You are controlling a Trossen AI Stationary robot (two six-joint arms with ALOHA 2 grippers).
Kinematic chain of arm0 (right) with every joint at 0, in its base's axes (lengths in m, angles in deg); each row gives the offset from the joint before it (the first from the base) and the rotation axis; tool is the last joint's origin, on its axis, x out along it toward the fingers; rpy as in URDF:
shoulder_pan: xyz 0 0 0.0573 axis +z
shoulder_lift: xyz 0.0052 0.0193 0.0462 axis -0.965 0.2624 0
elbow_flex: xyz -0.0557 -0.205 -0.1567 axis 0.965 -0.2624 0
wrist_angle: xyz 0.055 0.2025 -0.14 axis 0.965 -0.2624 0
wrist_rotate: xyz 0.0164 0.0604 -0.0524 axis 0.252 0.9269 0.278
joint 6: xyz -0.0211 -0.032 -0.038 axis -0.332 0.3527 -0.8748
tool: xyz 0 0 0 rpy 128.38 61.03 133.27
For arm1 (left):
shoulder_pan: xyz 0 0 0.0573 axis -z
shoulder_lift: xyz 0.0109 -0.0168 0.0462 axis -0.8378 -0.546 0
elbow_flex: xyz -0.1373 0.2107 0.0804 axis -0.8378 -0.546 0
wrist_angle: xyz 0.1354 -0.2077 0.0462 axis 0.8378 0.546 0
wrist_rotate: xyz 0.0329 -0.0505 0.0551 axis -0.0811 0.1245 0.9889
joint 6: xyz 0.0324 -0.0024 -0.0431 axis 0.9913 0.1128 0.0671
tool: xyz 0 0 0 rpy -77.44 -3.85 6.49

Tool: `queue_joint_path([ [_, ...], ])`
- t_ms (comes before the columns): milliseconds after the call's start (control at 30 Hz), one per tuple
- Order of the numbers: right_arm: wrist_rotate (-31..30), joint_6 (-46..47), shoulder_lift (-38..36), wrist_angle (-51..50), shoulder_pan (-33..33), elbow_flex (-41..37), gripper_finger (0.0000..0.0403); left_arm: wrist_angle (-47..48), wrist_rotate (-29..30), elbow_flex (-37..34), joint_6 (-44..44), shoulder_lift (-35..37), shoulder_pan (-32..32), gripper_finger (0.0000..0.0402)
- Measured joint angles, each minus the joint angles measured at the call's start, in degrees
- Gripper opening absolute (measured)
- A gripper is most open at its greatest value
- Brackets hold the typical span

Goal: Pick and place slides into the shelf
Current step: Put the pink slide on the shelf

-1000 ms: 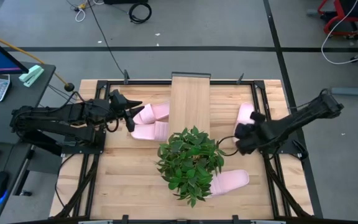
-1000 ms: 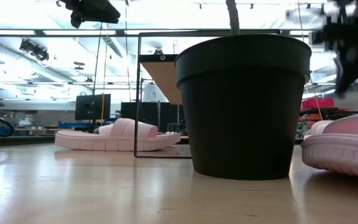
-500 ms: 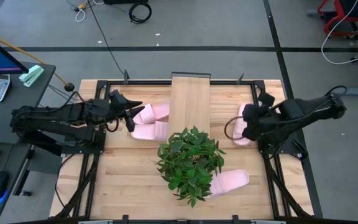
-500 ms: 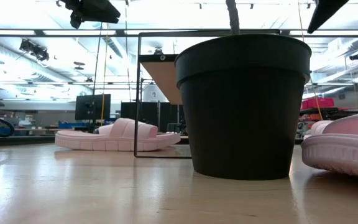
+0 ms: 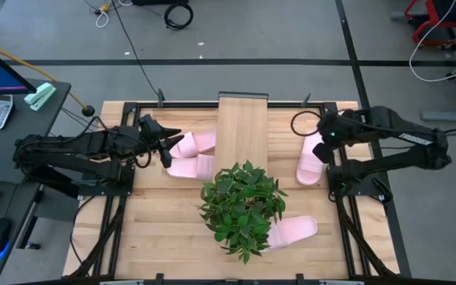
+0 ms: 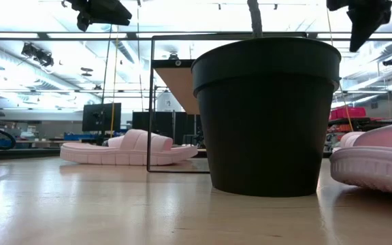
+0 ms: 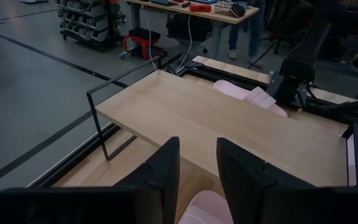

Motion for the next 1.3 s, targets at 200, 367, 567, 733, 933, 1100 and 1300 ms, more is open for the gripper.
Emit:
queue_joint_path([
  [200, 11.6, -3.0, 0.7, 5.0, -0.3, -3.3, 0.0099, 0.0, 0.0, 0.0, 0.0, 0.0, 0.0, 0.0117],
  [367, 17.4, 0.0, 1.0, 9.2, 3.9, -10.6, 0.0153, 0.5, 0.0, 0.0, 0.0, 0.0, 0.0, 0.0113],
  [567, 18.9, 10.4, 1.0, 15.1, 13.3, -17.1, 0.0198, 2.9, 0.0, 0.0, 0.0, 0.0, 0.0, 0.0117],
  [733, 19.0, 18.5, 0.9, 17.2, 22.1, -20.0, 0.0215, 4.0, 0.0, 0.0, 0.0, 0.0, 0.0, 0.0121],
  [933, 14.6, 26.0, 1.0, 17.1, 29.7, -23.8, 0.0217, 4.0, 0.0, 0.0, 0.6, 0.0, 0.0, 0.0117],
  [1100, 13.1, 27.1, 1.0, 17.9, 31.2, -25.7, 0.0213, 4.0, 0.0, 0.0, 0.6, 0.0, 0.0, 0.0121],
  [1300, 13.1, 23.9, 1.0, 29.6, 31.2, -27.9, 0.0213, 4.0, 0.0, 0.0, 0.6, 0.0, 0.0, 0.0121],
])
